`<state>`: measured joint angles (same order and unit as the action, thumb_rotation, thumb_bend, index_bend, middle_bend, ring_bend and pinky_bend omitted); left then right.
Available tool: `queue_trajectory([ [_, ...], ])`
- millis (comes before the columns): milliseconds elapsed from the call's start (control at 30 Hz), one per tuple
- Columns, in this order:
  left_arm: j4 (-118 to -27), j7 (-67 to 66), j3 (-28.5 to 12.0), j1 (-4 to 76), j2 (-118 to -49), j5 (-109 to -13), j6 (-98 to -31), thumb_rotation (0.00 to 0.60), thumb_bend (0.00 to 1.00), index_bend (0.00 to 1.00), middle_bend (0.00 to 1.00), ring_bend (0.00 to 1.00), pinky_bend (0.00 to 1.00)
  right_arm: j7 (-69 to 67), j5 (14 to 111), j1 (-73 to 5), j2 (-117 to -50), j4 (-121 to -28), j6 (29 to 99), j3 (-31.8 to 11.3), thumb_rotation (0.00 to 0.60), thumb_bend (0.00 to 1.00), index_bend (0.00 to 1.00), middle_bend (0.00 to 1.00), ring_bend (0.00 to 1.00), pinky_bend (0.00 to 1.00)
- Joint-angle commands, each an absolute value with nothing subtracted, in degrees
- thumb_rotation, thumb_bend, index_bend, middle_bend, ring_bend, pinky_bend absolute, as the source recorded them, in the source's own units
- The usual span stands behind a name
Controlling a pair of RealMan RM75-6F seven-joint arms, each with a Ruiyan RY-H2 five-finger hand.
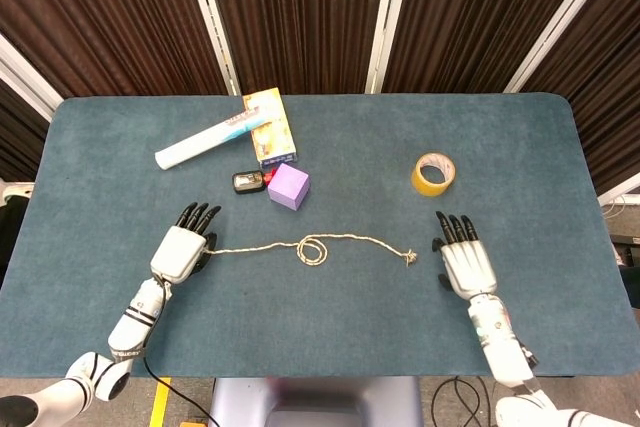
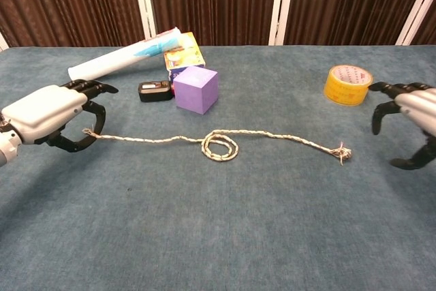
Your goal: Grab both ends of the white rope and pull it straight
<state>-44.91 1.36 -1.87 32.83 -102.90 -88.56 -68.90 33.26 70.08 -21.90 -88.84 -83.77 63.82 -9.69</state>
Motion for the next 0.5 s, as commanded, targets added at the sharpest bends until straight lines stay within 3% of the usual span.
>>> queue_trajectory([
  [33, -44.91, 1.47, -1.89, 32.82, -102.74, -88.5, -68.81, 0.6, 0.43, 0.62, 0.08, 0.0, 0.08, 33.9, 68.0, -23.72, -91.45, -81.13, 62.37, -10.56, 0.6, 0.32, 0.53, 0.0, 0.0, 0.0],
  [500, -44.37, 1.87, -1.84, 33.01, -102.65, -88.44, -68.42, 0.6, 0.44, 0.63, 0.08, 0.0, 0.08, 33.01, 64.81, -27.86, -97.44, -75.11, 59.96, -11.07, 0.6, 0.43, 0.58, 0.01, 0.0, 0.0],
])
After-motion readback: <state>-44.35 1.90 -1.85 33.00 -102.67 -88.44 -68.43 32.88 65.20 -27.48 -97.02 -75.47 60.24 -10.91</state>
